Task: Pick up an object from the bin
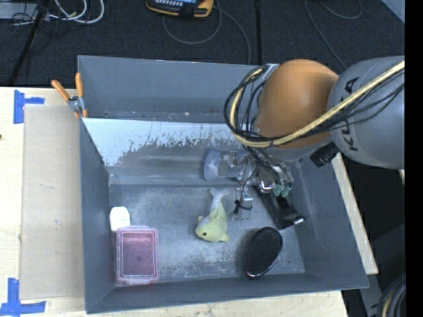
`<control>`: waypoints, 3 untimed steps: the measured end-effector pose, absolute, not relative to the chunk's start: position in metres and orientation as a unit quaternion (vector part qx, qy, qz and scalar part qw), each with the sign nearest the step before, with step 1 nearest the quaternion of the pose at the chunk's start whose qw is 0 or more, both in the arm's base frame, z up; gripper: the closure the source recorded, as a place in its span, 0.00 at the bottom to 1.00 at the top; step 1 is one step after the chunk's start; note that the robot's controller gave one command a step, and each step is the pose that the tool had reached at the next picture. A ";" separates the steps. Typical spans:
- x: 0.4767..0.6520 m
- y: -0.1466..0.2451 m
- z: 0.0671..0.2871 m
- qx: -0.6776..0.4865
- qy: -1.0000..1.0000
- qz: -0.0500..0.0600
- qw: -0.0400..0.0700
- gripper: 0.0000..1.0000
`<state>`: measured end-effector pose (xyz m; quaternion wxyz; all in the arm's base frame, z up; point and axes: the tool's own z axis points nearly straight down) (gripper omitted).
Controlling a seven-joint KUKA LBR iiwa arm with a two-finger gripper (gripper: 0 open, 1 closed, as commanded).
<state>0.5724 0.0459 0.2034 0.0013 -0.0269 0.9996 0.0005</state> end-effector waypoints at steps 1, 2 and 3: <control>0.557 0.045 0.154 -0.106 0.994 0.000 -0.001 0.00; 0.553 0.042 0.119 -0.205 0.979 0.000 -0.001 0.00; 0.544 0.036 0.070 -0.293 0.956 0.001 0.000 1.00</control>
Offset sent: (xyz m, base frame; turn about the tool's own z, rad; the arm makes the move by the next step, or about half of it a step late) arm -0.0212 -0.0085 -0.1106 -0.4863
